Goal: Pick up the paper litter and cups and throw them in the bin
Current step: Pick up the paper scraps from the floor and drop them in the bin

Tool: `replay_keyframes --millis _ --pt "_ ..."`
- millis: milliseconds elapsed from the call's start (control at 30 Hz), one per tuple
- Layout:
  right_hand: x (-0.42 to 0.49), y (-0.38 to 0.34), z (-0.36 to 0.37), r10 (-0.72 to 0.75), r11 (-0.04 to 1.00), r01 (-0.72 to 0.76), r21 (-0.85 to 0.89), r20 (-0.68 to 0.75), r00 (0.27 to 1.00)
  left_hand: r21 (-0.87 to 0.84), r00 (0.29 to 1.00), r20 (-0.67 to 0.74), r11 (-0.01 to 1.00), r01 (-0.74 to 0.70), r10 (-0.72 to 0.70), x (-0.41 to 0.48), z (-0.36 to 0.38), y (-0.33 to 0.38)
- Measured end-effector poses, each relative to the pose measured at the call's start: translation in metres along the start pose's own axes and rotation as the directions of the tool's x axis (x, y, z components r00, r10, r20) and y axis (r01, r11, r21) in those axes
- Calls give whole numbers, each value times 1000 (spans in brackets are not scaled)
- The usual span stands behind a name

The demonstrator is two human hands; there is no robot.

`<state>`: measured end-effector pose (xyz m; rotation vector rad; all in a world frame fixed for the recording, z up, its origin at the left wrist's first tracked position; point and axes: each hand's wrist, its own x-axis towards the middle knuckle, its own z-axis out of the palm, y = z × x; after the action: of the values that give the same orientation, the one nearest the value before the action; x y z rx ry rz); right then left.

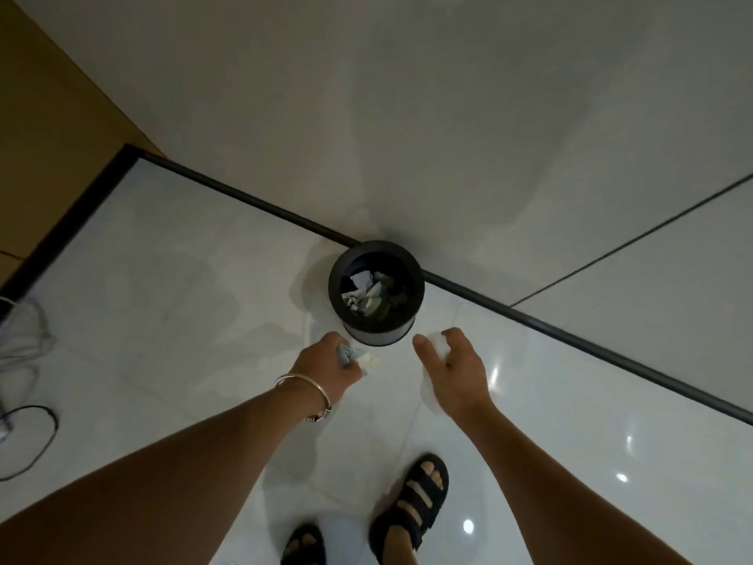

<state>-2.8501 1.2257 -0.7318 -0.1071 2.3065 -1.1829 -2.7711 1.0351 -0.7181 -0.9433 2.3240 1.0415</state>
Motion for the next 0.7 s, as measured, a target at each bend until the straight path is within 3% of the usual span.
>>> replay_keyframes --millis 100,300,467,600,700 --pt "45 -4 14 31 989 -35 143 32 999 -4 1000 1 1000 10 -10 39 -2 -2" --pt "137 -4 78 30 989 -29 146 -8 1000 43 1000 -13 999 -24 25 147 -5 -14" --pt "200 10 126 140 960 -104 259 -128 982 39 988 75 990 -137 134 231 8 -18" --pt "220 27 152 247 958 -223 180 -126 961 138 962 245 977 -160 123 260 8 -32" --pt "214 29 163 292 949 -270 160 -133 947 147 952 280 975 -169 123 258 -2 -45"
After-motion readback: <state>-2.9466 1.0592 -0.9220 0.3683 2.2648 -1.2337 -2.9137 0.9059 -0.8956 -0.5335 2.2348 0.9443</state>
